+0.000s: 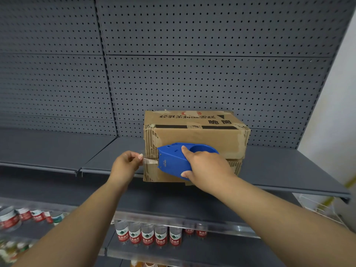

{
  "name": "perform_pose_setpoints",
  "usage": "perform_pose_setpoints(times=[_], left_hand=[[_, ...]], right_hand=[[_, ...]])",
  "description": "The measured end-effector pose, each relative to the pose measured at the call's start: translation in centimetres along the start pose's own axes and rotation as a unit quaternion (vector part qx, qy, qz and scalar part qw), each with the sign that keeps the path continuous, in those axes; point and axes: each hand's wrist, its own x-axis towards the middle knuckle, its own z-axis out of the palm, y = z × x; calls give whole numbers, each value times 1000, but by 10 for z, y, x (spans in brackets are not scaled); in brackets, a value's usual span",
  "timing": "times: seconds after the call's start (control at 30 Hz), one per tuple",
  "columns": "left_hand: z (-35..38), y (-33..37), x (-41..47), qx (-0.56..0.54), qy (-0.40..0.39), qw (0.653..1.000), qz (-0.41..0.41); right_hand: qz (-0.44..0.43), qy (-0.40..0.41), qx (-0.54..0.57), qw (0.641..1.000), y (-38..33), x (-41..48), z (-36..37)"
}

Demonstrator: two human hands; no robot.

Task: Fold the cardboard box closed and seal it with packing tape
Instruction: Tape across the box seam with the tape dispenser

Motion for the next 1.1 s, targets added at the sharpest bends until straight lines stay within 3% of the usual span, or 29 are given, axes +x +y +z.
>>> perform_pose_setpoints(times=[0.13,0.33,0.53,1.1], left_hand=[[-1,3,-3,4,3,1000,16],[-2,8,-9,-94,-44,994,-11],[5,6,-13,-113,-31,993,-12],[15,0,-10,-40,0,999,5]], right_hand=[[3,4,-1,1000,1,1,0],[7,1,0,1000,1,2,-2],[5,-4,0,1000,1,0,-3],[25,-9,-3,1000,1,-6,1]])
